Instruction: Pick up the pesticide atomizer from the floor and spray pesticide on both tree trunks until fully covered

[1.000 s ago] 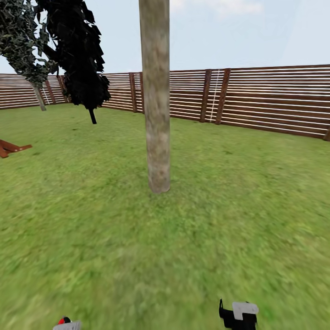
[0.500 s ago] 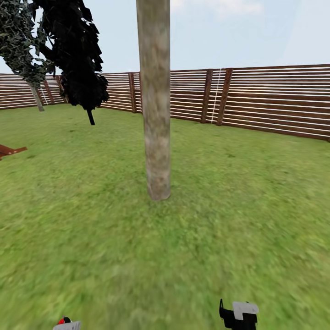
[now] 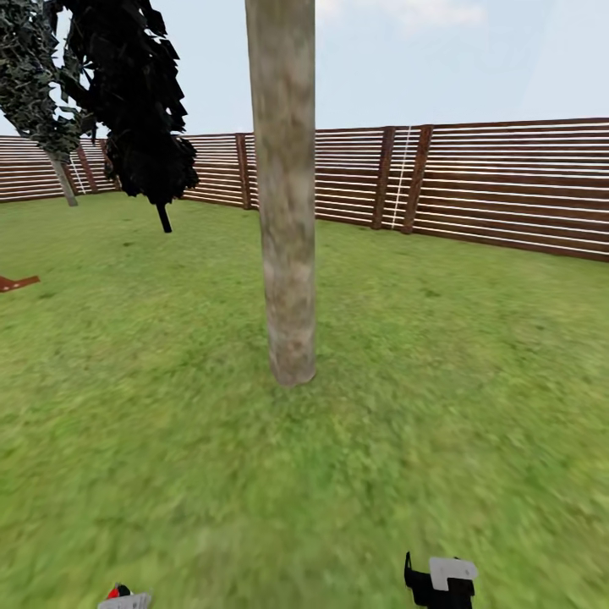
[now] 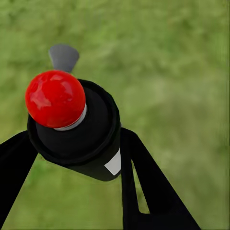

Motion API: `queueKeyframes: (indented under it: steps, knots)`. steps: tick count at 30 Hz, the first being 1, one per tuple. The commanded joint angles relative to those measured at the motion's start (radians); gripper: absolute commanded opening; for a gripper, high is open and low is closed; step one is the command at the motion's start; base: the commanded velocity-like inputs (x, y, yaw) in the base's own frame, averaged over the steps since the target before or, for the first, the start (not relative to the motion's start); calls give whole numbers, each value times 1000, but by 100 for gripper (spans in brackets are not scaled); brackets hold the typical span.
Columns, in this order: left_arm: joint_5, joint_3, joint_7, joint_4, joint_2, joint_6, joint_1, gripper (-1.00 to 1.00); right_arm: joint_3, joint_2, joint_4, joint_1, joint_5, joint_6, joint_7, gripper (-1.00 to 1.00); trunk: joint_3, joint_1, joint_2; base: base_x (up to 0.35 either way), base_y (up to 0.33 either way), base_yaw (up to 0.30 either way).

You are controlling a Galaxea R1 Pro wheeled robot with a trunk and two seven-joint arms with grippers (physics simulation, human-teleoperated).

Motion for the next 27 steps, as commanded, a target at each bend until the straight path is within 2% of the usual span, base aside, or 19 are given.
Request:
queueKeyframes:
  steps: [1,12,14,16,17,19,21,22,24,26,27]
  knots:
    - [4,4,-5,1,0,-3,-1,-100,-7,0,1,-1,11,-2,-5,100,-1,0,0,339,0,0]
    - [3,5,-4,1,2,2,-1,-100,-9,-4,-1,-1,10,-2,-5,100,14,0,0,339,0,0]
    - [4,5,-8,0,8,4,-3,-100,-8,-5,-7,-1,10,-3,-5,100,16,0,0,339,0,0]
    - [-2,2,-17,-1,26,10,-11,-100,-5,-4,-11,-1,14,-2,-3,100,16,0,0,339,0,0]
    - [-5,0,-19,-3,30,10,-14,-100,4,-4,-13,-2,19,-2,-1,100,16,0,0,339,0,0]
    - [-17,-7,-28,-18,41,14,-32,-100,50,-5,-43,-2,61,0,0,100,16,0,0,339,0,0]
    - [-60,-15,-75,-37,45,50,-64,-100,86,-7,-99,-2,119,9,1,100,16,0,0,339,0,0]
    - [-80,-17,-99,-45,46,72,-77,-100,91,-8,-112,-2,133,15,3,100,16,0,0,339,0,0]
    - [-133,-18,-178,-74,44,138,-108,-100,98,-8,-143,-2,173,37,47,100,16,0,0,339,0,0]
    - [-180,-21,-262,-119,43,197,-130,-100,100,-10,-186,-2,207,72,180,100,16,0,0,339,0,0]
    - [-219,-25,-330,-158,43,241,-141,-100,100,-17,-224,-2,218,116,295,100,16,0,0,339,0,0]
